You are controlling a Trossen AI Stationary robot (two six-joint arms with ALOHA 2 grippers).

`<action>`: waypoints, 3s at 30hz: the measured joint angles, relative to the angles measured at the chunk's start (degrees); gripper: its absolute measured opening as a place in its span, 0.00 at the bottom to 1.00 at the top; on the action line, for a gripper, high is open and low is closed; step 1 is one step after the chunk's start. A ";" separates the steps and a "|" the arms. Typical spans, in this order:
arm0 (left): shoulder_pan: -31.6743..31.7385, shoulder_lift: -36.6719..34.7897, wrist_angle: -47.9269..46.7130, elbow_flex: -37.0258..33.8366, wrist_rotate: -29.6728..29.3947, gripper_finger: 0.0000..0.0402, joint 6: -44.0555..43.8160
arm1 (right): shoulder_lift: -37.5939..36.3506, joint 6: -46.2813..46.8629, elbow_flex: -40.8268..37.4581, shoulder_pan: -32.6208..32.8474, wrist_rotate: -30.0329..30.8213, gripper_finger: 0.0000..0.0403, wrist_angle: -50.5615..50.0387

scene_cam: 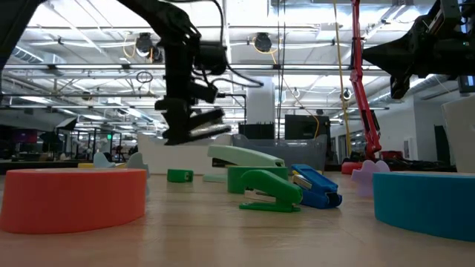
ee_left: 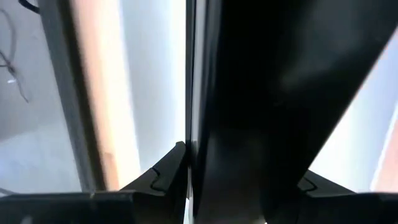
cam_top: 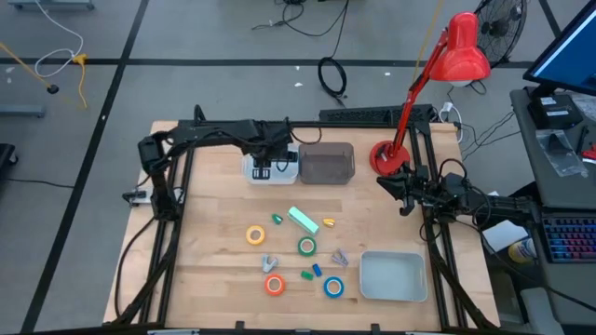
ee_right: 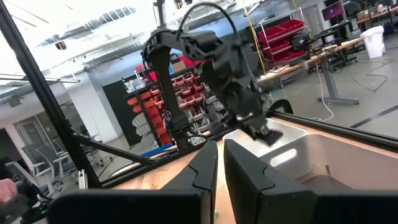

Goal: Pick and place Stapler, Stapler remover, tape
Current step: Put the large black stapler into the white bin

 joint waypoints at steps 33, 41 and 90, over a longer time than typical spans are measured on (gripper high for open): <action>3.28 5.57 0.30 -0.09 -1.64 0.37 -0.81 | 0.00 -0.01 0.01 0.00 0.03 0.05 0.04; 3.39 6.73 0.13 -0.09 -2.12 0.37 -1.45 | 0.02 0.15 0.01 0.01 0.04 0.05 0.01; 1.01 5.65 -10.14 7.18 -6.72 0.39 -9.89 | 0.02 0.03 -0.01 0.01 0.01 0.05 0.04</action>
